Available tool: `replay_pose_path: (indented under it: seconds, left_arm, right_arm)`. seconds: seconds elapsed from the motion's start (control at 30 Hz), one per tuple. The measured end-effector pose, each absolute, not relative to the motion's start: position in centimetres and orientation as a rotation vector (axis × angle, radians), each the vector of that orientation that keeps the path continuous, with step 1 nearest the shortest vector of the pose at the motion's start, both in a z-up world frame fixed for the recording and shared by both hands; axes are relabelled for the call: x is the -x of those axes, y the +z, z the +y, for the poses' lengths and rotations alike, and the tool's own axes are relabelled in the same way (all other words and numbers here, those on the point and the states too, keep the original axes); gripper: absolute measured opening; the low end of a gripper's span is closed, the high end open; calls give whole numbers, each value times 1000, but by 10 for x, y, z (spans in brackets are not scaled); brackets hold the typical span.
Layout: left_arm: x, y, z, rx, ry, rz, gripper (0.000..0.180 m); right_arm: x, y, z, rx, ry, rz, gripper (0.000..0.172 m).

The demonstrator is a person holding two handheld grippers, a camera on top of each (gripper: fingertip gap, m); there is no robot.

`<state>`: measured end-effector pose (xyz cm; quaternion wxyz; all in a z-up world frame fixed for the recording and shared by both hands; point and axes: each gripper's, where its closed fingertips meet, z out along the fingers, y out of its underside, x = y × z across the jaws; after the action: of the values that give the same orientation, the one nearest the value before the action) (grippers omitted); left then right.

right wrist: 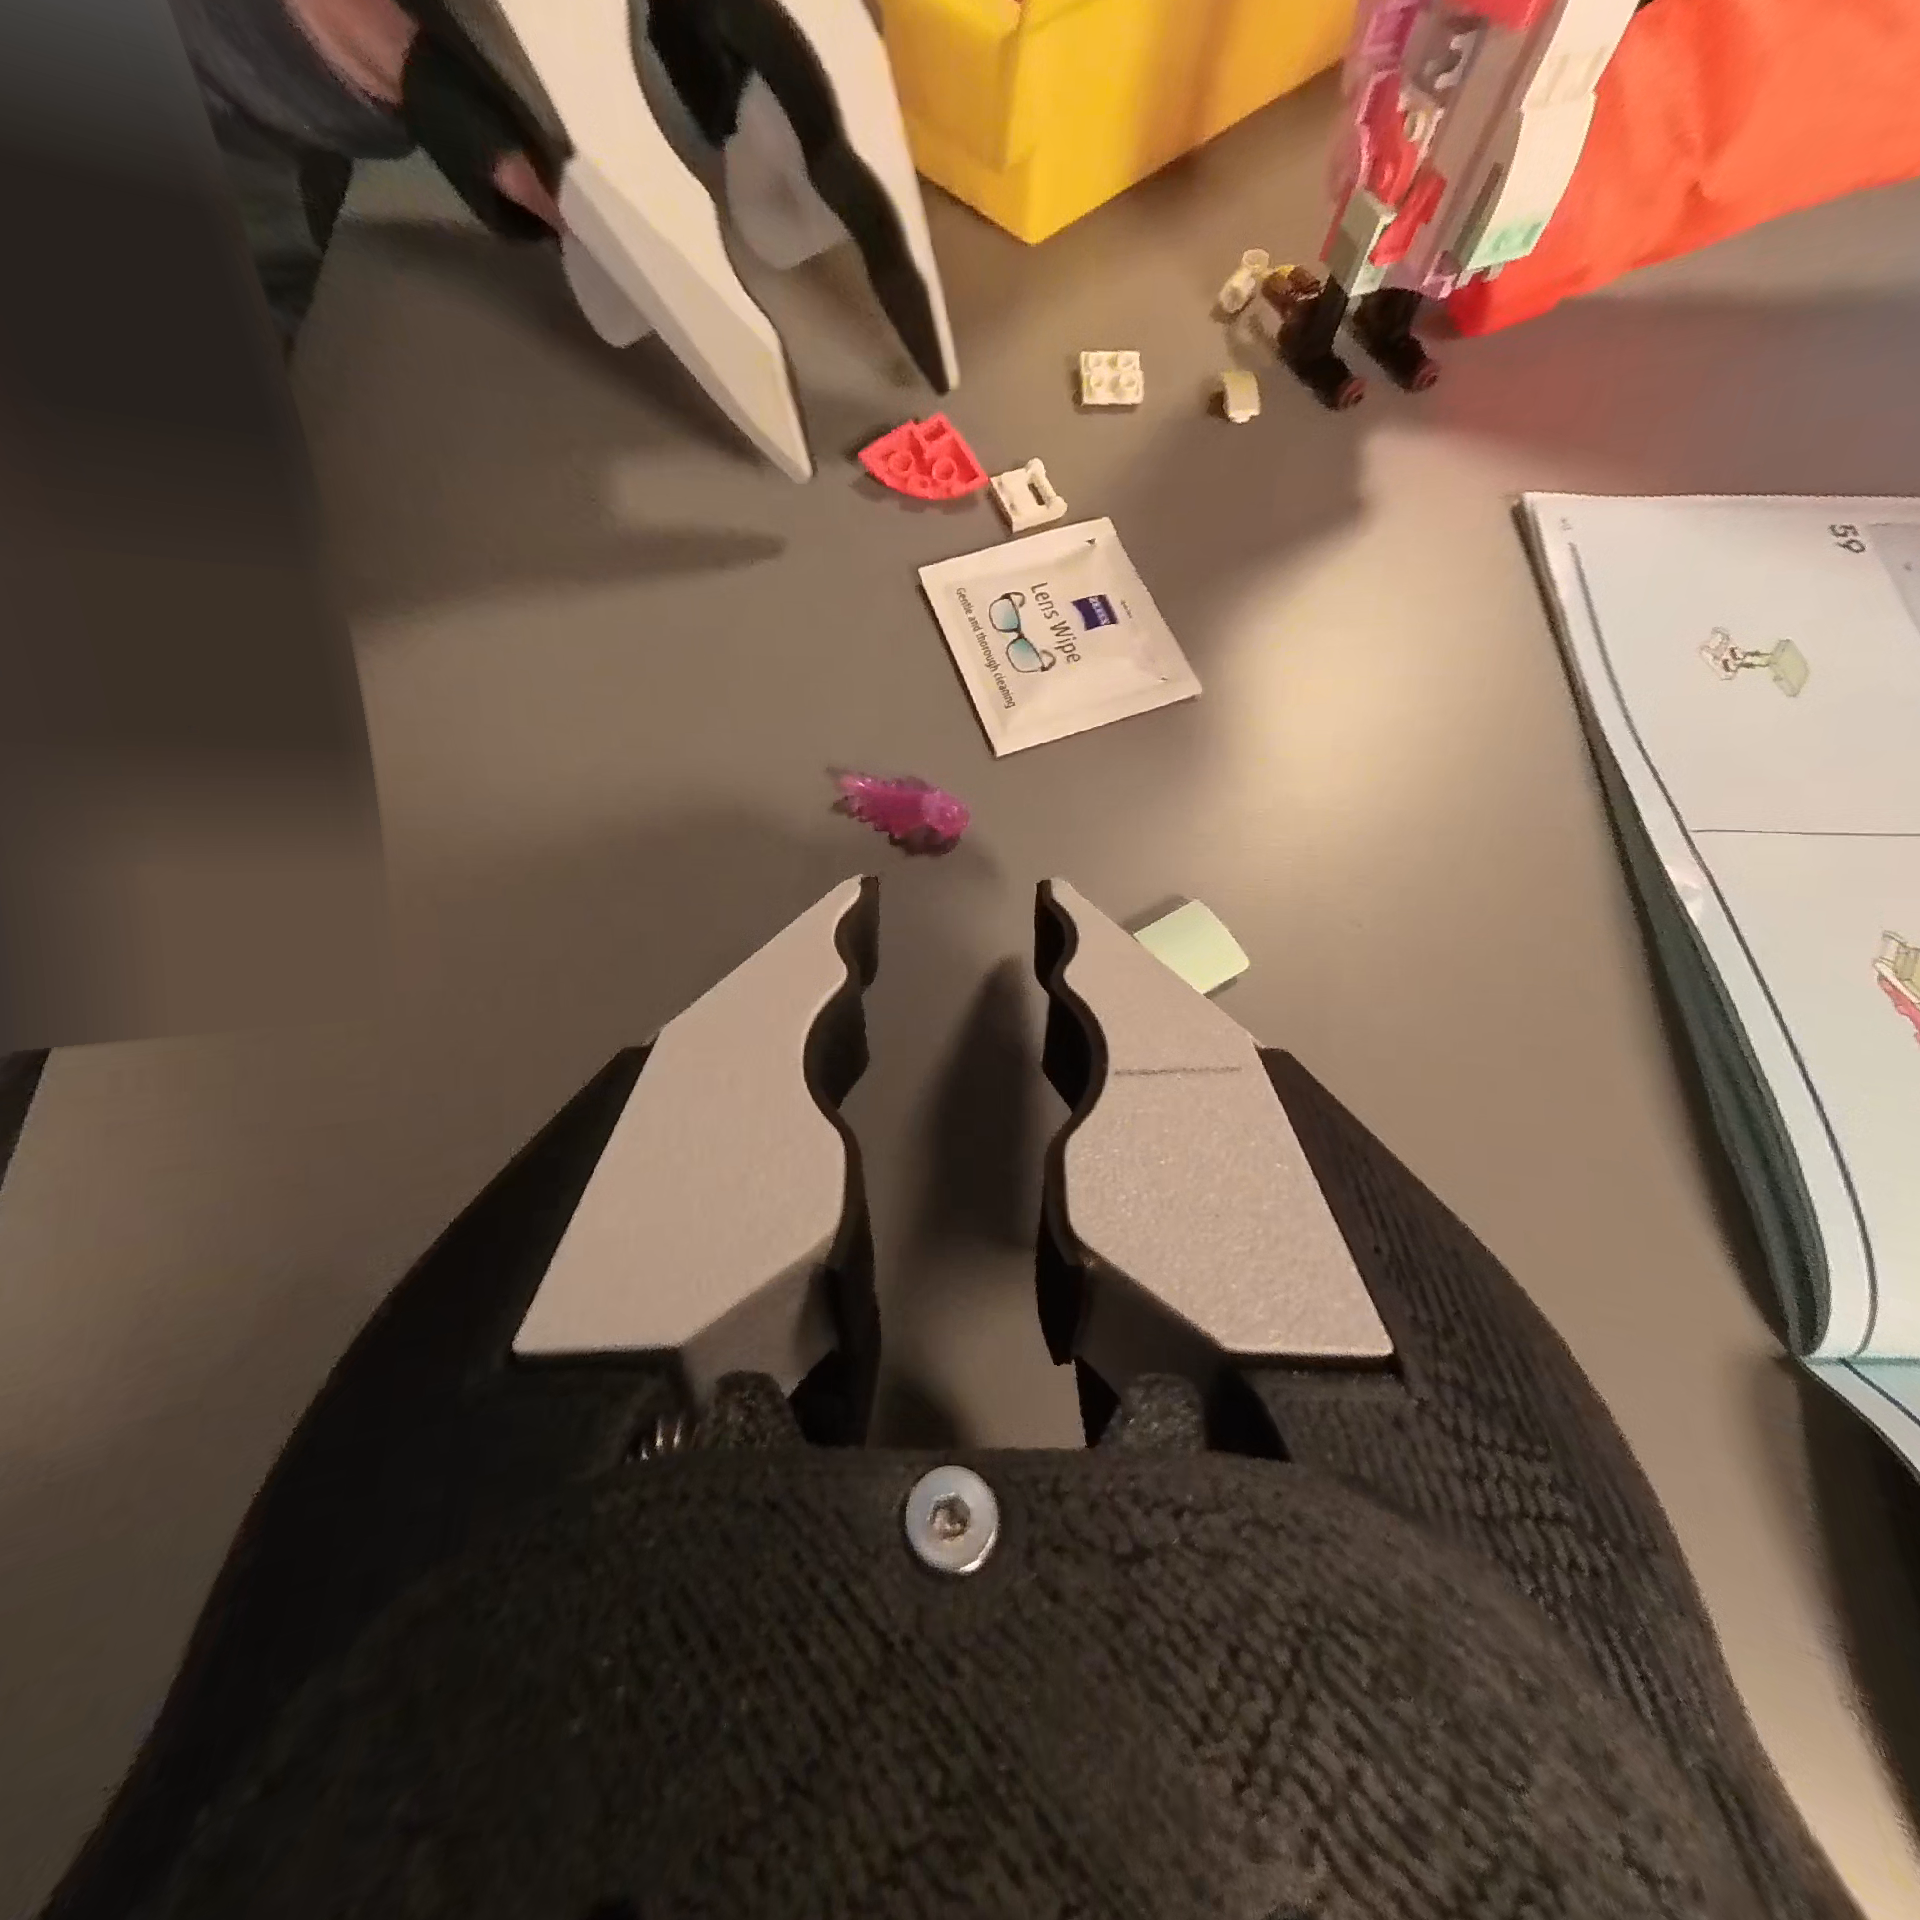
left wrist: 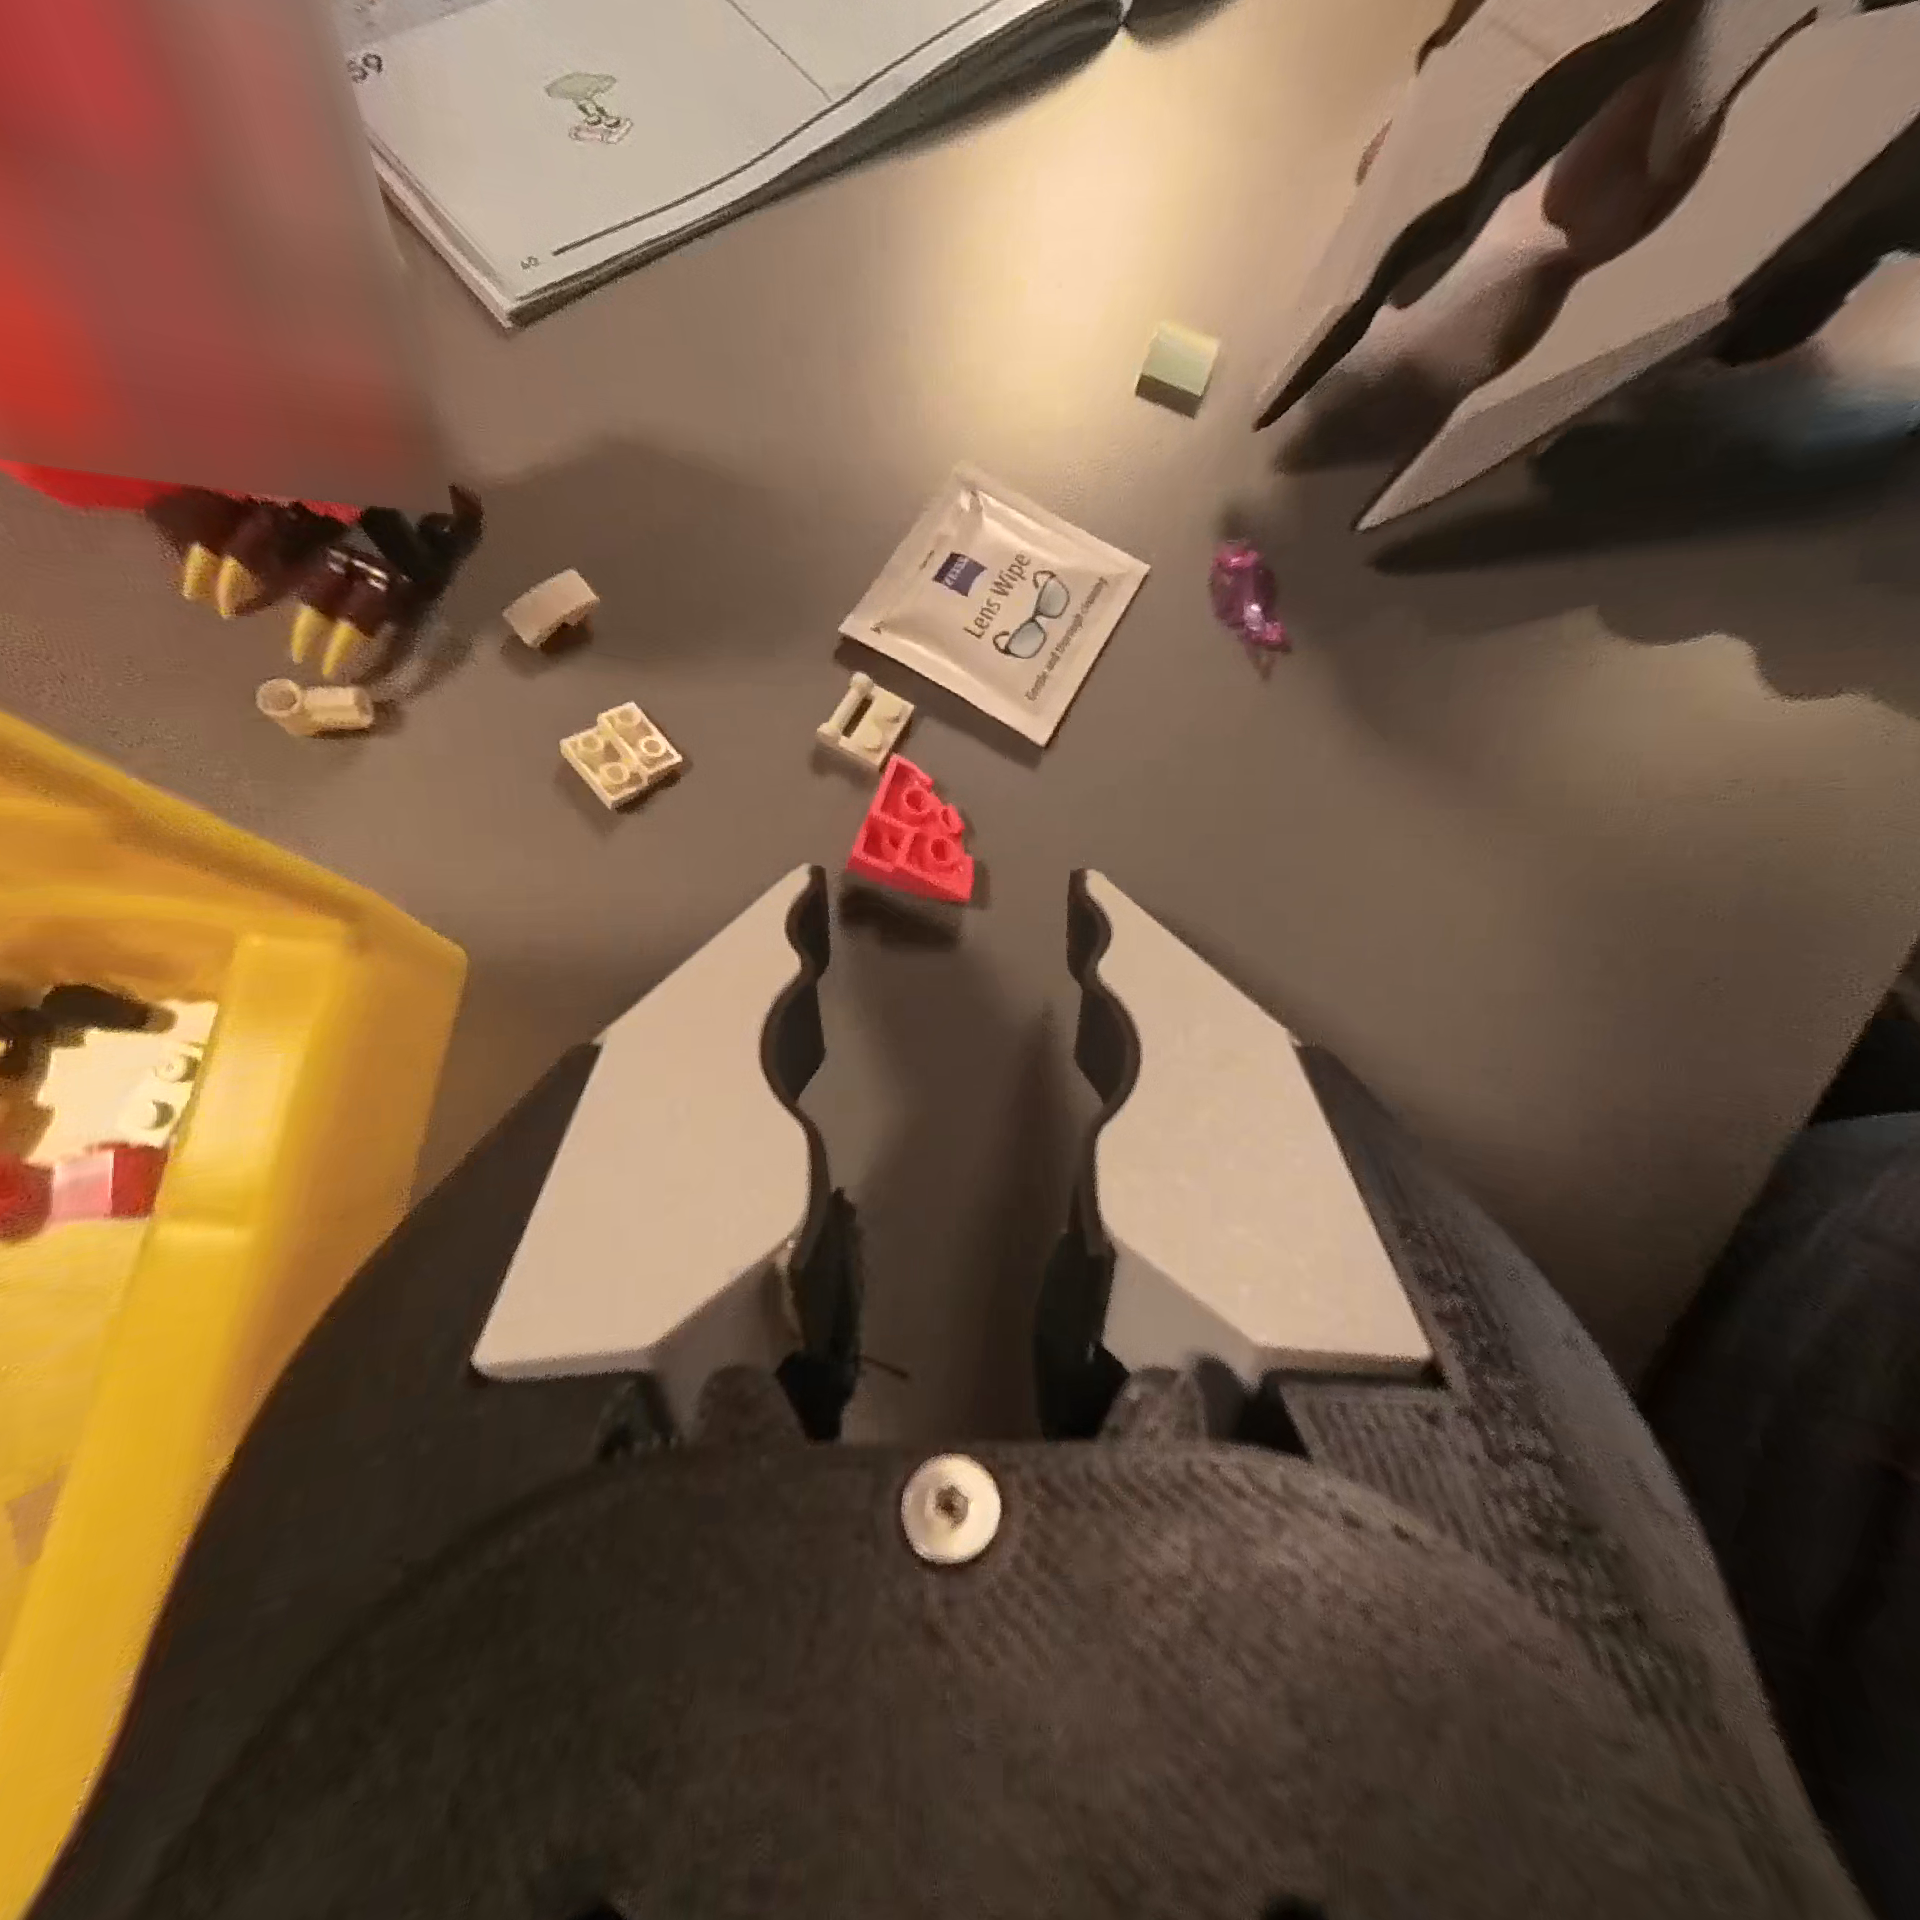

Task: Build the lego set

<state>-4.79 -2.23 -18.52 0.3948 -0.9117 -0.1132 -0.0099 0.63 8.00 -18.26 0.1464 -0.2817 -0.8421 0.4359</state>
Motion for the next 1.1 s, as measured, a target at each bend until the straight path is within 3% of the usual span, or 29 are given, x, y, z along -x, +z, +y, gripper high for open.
replay_pose_path:
  seconds: [0.53,0.83,1.1]
  left_arm:
    - [56,-184,0,2310,-20,-242,45]
    - [33,-188,-9,2436,-253,-282,41]
    - [61,-185,4,2355,-56,-272,39]
  right_arm:
    - [-15,-186,73,754,1260,-2486,29]
    - [-17,-186,72,750,1266,-2498,29]
    - [-17,-187,72,749,1267,-2501,29]
